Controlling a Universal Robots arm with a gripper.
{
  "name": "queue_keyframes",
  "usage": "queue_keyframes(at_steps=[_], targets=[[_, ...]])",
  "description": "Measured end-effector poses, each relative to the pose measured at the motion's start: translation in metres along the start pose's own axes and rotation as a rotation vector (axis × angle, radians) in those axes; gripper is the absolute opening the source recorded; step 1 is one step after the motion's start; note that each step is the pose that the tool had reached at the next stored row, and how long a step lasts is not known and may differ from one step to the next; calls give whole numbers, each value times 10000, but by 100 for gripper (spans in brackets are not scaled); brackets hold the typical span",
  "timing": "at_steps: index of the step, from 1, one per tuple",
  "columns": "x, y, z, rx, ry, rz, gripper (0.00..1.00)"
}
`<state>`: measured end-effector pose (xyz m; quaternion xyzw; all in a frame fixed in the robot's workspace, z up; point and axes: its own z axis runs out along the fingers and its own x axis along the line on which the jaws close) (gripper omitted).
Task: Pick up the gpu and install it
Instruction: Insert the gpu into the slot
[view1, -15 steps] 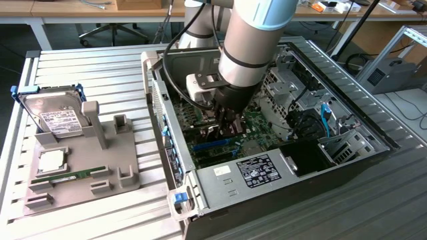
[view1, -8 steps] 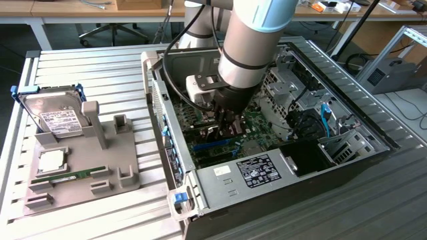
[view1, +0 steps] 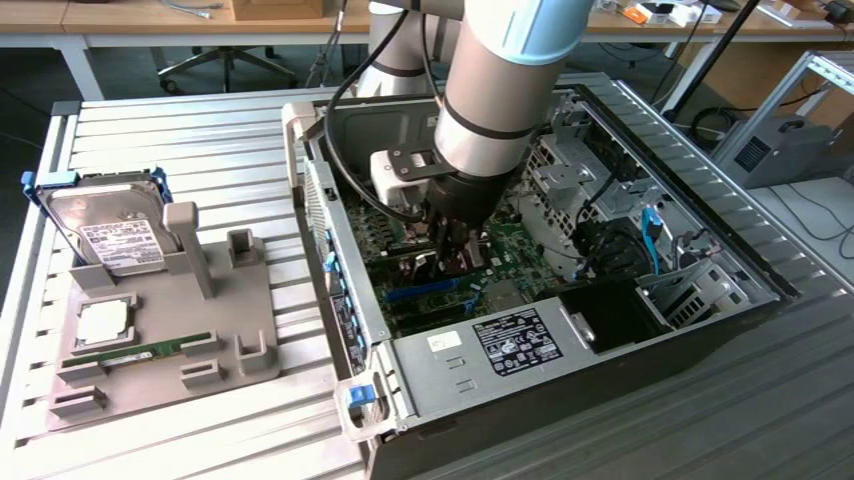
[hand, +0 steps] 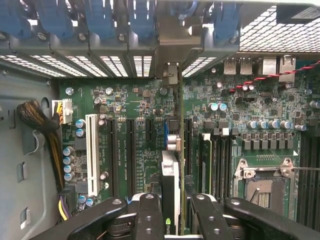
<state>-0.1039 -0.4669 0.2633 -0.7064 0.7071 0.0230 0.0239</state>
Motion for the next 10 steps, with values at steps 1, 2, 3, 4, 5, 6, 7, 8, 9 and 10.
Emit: queue_keyframes(at_steps=[1, 2, 3, 4, 5, 6, 7, 8, 9, 10], targets=[[0, 0, 1, 1, 0, 0, 27], [0, 1, 2, 0, -1, 0, 27], [0, 2, 2, 1, -1, 1, 27], [0, 2, 3, 0, -1, 0, 27], [0, 2, 5, 1, -1, 2, 27], [0, 2, 7, 1, -2, 11, 27], [1, 2, 7, 2, 0, 31, 27], [1, 2, 8, 6, 0, 86, 27], [1, 2, 9, 9, 0, 125, 27], [1, 2, 9, 11, 0, 160, 27]])
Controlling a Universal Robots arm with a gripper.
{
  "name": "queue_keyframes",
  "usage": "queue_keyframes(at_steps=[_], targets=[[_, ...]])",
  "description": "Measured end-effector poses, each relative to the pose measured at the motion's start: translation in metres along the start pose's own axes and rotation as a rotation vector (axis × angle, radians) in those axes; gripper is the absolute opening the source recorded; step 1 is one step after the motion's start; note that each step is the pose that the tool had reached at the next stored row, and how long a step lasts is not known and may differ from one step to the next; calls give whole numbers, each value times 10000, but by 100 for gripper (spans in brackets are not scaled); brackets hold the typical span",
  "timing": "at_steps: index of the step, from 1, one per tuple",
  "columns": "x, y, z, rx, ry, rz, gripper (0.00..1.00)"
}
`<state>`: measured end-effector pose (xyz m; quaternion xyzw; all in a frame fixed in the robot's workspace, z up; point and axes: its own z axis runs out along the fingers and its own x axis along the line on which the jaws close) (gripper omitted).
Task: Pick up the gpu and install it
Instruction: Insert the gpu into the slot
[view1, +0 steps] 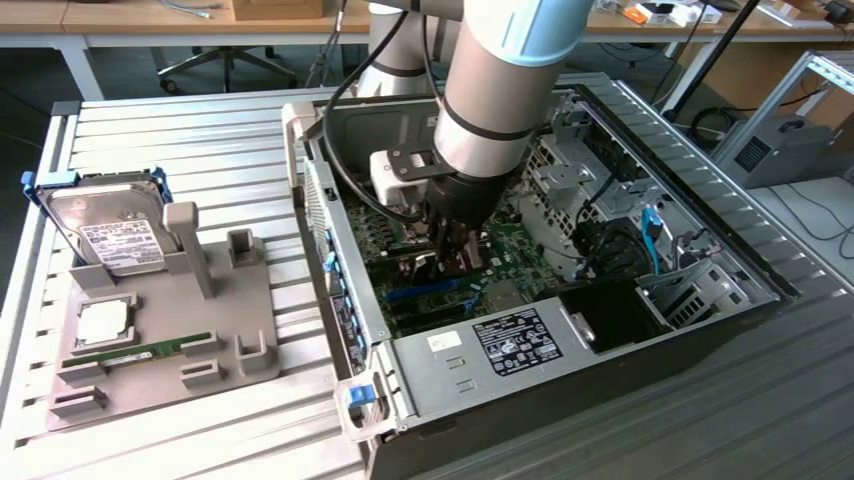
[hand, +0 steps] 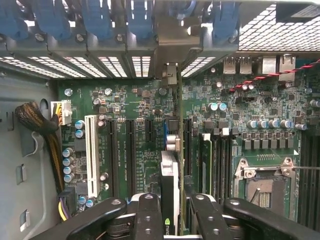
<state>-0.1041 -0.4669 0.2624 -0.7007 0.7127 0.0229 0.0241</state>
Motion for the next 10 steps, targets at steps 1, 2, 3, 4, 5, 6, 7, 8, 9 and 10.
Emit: queue_keyframes(at_steps=[1, 2, 3, 4, 5, 6, 7, 8, 9, 10], targets=[[0, 0, 0, 3, -1, 43, 27], [0, 0, 1, 5, -1, 65, 27], [4, 1, 1, 7, -2, 90, 27], [16, -1, -1, 10, 0, 144, 27], [21, -8, -1, 12, -8, 175, 27], [21, -11, -1, 13, -19, 182, 27], [21, -11, -2, 13, -19, 198, 27], [21, -9, -1, 15, -20, 238, 27], [21, -8, -1, 21, -22, 313, 27], [21, -4, -1, 26, -26, 384, 27]])
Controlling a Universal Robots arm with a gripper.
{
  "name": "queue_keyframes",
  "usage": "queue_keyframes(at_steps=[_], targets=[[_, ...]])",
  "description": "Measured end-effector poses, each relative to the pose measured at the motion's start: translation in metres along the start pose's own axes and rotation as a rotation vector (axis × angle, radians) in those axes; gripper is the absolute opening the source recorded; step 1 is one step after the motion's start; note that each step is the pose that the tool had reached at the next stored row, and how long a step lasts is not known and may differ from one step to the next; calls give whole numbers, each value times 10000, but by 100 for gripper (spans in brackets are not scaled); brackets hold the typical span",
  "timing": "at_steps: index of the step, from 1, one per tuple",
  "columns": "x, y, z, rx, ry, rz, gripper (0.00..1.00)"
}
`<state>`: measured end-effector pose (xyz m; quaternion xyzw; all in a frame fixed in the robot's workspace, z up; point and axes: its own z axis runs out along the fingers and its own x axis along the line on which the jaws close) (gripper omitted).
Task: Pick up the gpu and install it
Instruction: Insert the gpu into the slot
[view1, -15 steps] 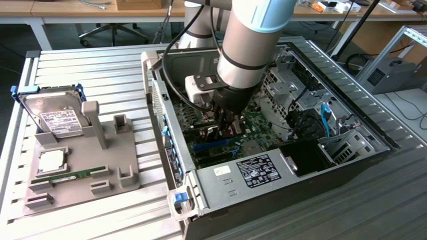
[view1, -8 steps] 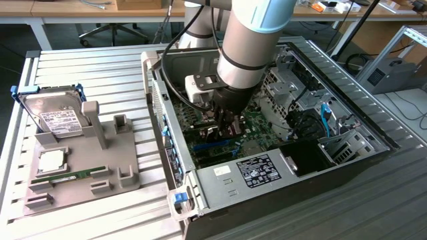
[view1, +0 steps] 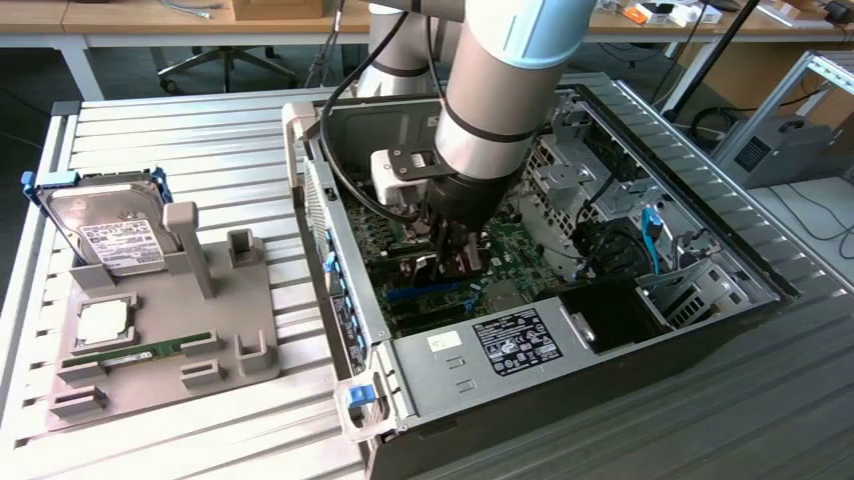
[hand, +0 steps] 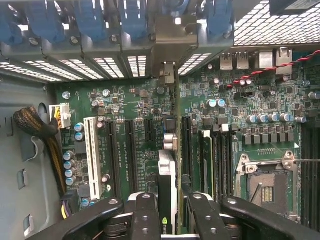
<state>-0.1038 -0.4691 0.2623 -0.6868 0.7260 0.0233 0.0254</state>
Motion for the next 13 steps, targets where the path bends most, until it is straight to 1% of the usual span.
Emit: queue_keyframes(at_steps=[13], targets=[[0, 7, 17, -1, -1, -3, 27]])
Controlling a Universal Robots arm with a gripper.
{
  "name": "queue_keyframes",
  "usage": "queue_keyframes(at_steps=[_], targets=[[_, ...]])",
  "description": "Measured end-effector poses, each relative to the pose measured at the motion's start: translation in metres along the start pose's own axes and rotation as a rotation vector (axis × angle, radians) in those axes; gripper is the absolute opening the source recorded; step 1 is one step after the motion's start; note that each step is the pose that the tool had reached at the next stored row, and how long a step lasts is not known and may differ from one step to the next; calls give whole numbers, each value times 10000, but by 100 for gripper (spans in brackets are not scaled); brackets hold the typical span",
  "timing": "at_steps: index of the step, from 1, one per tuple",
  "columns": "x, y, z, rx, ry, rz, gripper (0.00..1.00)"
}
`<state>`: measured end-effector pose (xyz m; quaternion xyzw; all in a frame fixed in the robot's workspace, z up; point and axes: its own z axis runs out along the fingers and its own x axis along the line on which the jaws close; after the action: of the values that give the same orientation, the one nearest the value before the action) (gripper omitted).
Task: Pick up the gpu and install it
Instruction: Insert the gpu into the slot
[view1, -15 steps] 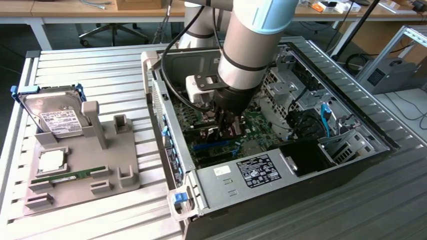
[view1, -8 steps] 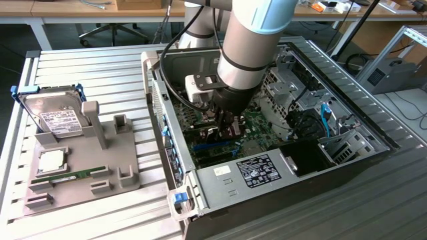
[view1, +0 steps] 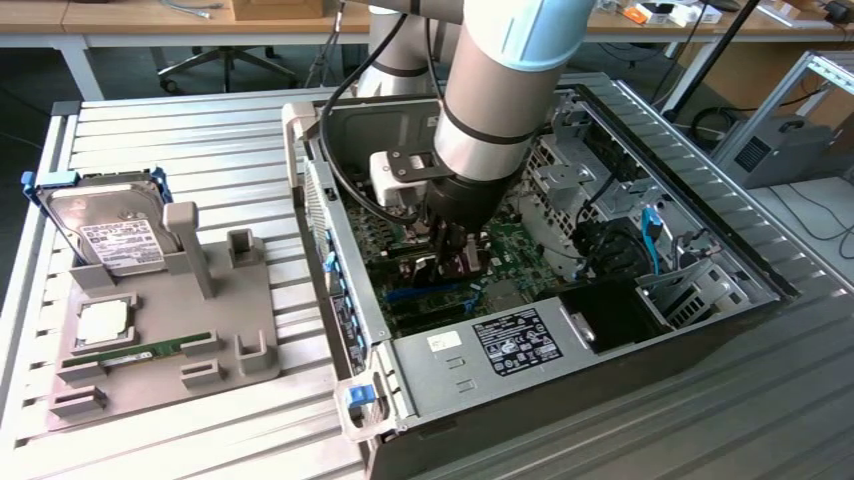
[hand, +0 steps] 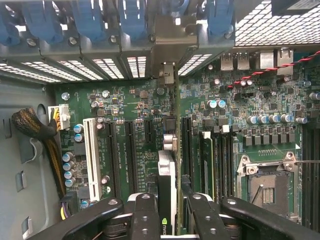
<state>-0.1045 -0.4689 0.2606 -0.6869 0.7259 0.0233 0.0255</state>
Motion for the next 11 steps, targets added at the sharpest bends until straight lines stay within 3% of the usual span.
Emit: queue_keyframes(at_steps=[11], targets=[[0, 0, 9, -7, -3, -97, 27]])
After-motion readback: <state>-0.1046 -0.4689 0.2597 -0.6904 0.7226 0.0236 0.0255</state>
